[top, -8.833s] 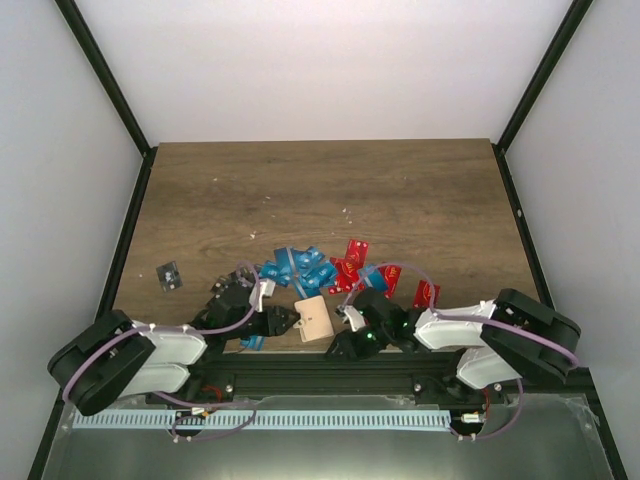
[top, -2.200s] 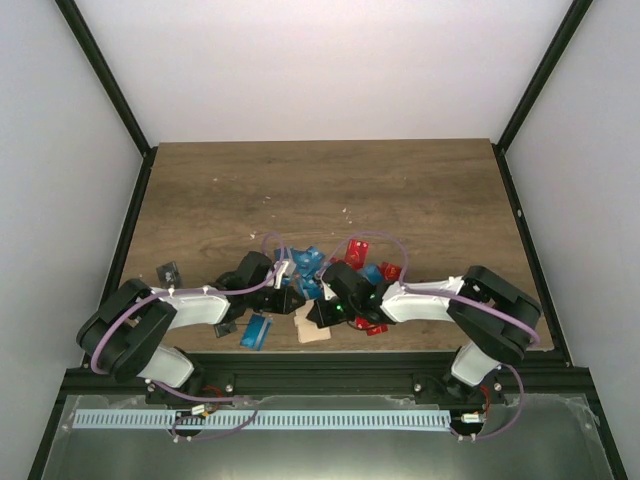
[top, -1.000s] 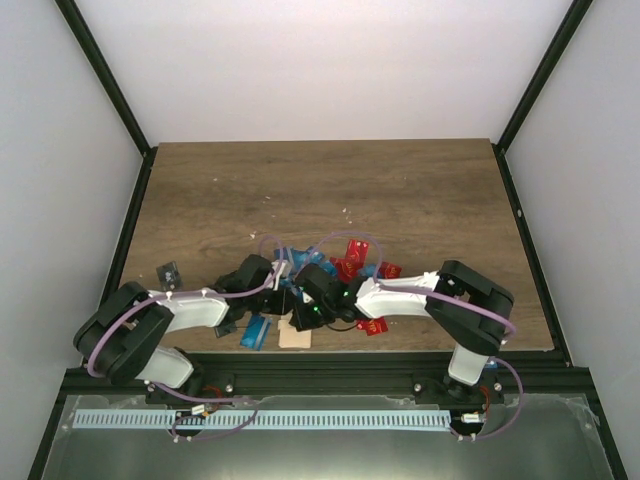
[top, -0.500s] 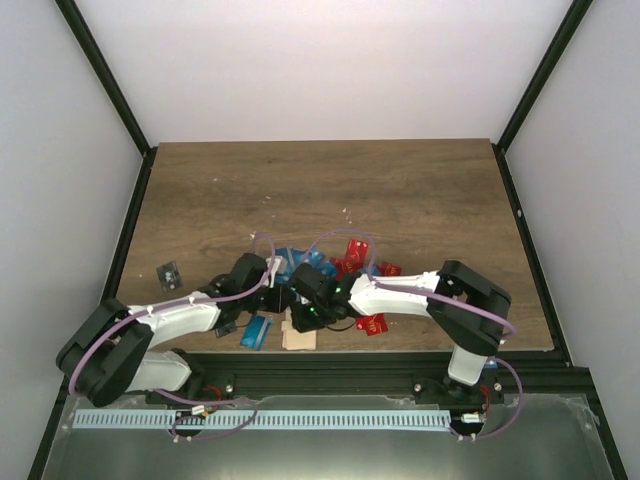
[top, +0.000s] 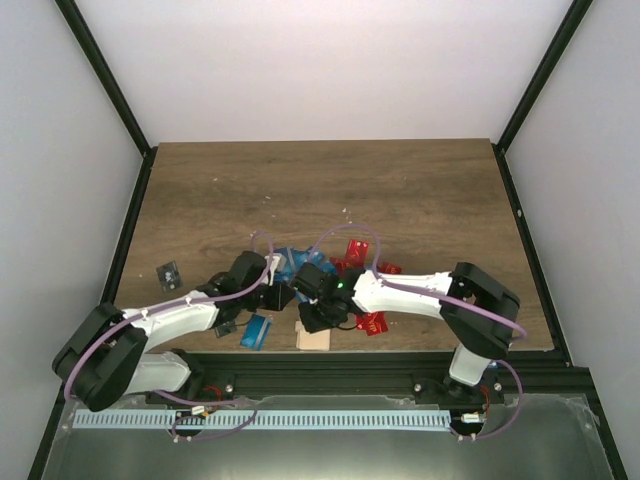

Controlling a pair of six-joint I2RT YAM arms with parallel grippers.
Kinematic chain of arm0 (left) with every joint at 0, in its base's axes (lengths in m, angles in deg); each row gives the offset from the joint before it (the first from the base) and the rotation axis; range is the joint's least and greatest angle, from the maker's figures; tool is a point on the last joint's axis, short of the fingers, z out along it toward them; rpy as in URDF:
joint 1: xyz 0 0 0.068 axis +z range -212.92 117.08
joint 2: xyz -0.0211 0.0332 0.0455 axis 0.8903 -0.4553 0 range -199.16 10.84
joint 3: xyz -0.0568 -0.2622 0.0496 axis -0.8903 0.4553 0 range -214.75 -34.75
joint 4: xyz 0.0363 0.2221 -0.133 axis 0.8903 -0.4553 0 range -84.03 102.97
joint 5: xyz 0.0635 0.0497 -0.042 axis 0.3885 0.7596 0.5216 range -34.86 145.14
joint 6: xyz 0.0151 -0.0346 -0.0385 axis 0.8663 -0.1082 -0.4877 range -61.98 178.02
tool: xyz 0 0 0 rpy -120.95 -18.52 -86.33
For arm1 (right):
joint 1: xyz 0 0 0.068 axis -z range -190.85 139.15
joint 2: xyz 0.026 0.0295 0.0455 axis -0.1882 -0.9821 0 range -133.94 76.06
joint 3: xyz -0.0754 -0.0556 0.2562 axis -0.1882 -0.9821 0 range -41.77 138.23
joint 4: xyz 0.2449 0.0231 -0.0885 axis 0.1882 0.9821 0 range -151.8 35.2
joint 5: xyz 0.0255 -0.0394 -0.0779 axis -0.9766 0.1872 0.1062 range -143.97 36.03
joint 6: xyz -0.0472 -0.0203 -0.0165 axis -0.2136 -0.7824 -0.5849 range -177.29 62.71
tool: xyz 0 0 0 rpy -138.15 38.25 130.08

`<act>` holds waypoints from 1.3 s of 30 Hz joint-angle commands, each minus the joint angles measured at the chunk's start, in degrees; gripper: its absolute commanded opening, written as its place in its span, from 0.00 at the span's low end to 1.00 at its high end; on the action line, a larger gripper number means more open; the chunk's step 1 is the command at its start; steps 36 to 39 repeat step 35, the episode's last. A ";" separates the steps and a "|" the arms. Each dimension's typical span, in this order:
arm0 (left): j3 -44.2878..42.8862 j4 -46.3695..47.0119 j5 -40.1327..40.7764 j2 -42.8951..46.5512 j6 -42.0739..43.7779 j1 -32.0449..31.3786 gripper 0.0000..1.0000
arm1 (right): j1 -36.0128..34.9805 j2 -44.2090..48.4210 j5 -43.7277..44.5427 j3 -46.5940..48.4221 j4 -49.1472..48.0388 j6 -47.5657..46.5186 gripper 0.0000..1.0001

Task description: Put the credit cards into the card holder

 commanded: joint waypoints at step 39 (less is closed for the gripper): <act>-13.23 -25.69 26.94 29.81 0.68 -0.01 1.00 | 18.31 39.32 27.61 -14.20 -18.94 -20.14 1.00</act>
